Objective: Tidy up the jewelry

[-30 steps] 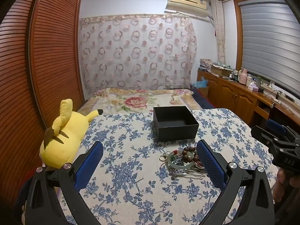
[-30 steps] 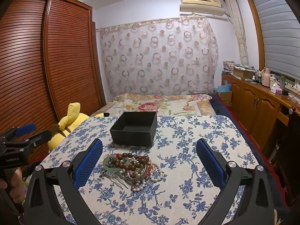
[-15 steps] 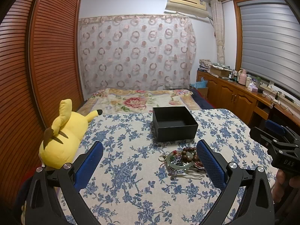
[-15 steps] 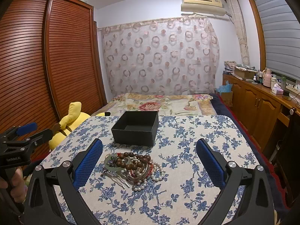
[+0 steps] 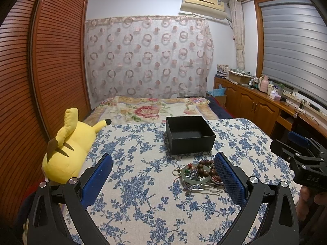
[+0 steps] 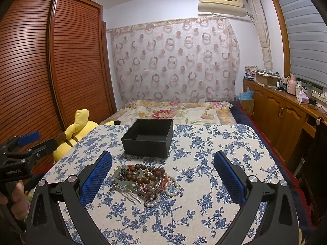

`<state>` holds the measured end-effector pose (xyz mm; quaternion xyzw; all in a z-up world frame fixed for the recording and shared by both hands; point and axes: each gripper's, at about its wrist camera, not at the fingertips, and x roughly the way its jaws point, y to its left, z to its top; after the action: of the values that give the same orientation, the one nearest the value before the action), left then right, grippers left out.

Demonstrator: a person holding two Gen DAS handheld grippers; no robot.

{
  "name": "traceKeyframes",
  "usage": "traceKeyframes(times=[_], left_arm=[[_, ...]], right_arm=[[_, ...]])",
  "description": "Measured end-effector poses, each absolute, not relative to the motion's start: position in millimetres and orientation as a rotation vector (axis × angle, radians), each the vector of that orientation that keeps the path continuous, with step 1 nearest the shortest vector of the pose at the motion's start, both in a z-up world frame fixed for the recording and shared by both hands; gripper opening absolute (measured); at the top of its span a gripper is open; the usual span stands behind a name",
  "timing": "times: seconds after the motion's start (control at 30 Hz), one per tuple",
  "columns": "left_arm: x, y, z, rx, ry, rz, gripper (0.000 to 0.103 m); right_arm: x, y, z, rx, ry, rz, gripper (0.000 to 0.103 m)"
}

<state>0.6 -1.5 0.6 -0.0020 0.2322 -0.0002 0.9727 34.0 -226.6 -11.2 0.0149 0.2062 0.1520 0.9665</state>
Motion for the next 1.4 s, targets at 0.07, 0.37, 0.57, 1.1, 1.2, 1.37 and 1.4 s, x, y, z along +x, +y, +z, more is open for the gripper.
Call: traceKeyframes(times=[0.07,0.37,0.57,1.1,1.2,1.37,1.4], left_arm=[[0.1,-5.3,2.7,-0.004,0.468,0.0,0.097],[-1.8,-7.9,5.1,-0.001,0.467,0.002,0.097],[-3.8,-7.6,13.0,-0.003,0.463,0.001,0.096],[-4.5,-7.2,13.7,-0.004,0.46,0.001,0.097],[-4.7,-7.1,13.7,-0.004,0.46,0.0,0.097],[-4.6,-7.1,13.7,-0.005,0.46,-0.001,0.097],[-4.4,-7.6,14.5,-0.006,0.461,-0.003,0.097]], right_arm=[[34.6,-226.9,-11.3,0.03,0.417,0.308,0.101],[33.2,-226.6,-10.5,0.029,0.417,0.308,0.101],[33.0,-226.1,-10.2,0.028,0.419,0.308,0.101],[32.5,-226.5,-9.2,0.027,0.419,0.309,0.101],[31.6,-226.0,-9.3,0.027,0.418,0.31,0.101],[31.3,-228.5,-8.8,0.027,0.418,0.31,0.101],[30.8,-228.2,-9.0,0.027,0.417,0.31,0.101]])
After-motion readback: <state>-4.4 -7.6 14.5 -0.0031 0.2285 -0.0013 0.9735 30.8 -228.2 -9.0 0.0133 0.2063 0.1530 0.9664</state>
